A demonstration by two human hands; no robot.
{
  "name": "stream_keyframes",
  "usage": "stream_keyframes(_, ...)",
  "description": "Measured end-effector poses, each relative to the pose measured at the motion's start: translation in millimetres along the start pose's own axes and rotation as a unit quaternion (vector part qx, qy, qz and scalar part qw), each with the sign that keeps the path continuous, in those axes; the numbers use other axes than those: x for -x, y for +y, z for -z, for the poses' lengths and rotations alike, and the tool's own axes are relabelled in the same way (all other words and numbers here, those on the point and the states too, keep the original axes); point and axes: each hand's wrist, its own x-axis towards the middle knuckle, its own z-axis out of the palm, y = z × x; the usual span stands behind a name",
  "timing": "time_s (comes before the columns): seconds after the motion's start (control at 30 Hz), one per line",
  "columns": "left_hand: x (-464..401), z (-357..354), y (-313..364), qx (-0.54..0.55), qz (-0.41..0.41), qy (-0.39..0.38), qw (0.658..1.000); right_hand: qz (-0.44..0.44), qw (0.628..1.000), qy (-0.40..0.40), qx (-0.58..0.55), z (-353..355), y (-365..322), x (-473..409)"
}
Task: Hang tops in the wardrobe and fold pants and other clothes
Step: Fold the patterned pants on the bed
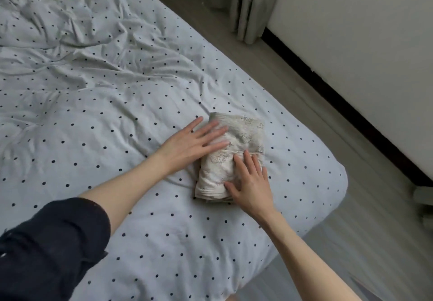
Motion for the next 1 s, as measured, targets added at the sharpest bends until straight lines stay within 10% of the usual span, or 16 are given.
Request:
stream_keyframes(0.3,-33,-11,7,-0.065,-0.075,0.057,0.993,-0.041,0.997,0.022,-0.061,10,-8,9)
stream_keyframes(0.7,45,39,100,0.147,0.363,-0.042,0.919,-0.067,0.995,0.052,0.058,-30,-70,33)
stream_keyframes(1.0,39,23,89,0.051,0.136,0.046,0.988,0.040,0.988,0.096,0.115,-14,-37,41)
